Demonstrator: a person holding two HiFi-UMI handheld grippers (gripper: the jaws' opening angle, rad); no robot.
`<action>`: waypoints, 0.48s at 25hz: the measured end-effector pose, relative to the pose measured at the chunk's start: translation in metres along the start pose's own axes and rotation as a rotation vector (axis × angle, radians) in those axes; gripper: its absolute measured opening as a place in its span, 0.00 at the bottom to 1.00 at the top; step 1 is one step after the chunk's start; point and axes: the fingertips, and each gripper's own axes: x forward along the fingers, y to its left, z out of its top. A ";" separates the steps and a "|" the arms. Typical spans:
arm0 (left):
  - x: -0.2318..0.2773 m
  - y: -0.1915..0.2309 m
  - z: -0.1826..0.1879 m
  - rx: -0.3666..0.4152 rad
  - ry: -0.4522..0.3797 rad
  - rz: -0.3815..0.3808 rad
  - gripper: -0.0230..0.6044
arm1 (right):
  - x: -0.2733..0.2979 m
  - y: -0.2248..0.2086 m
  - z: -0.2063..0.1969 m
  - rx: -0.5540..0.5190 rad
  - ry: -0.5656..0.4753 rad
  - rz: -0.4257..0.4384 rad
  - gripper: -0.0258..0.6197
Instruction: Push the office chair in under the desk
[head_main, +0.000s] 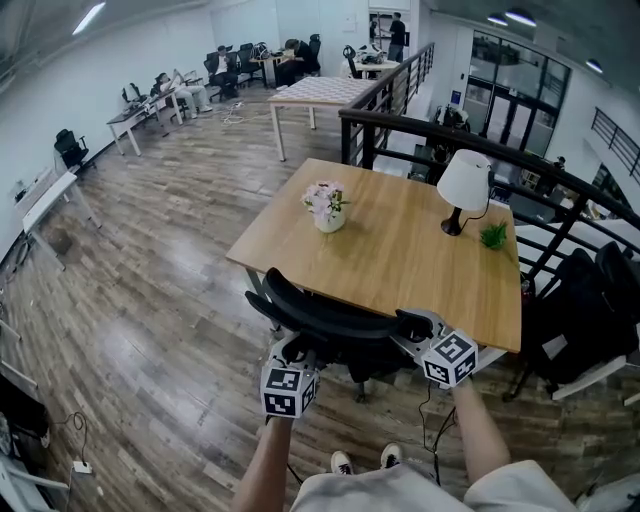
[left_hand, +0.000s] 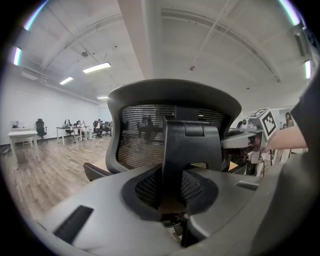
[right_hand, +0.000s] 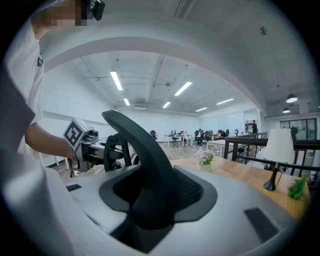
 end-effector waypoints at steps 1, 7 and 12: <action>0.004 0.000 0.001 0.000 0.001 0.000 0.15 | 0.001 -0.004 0.000 0.000 0.001 -0.001 0.36; 0.021 0.000 0.006 0.004 0.006 0.007 0.15 | 0.006 -0.024 0.001 0.007 -0.005 -0.008 0.36; 0.034 0.001 0.009 0.005 0.005 0.012 0.15 | 0.011 -0.038 0.001 0.002 0.002 -0.003 0.37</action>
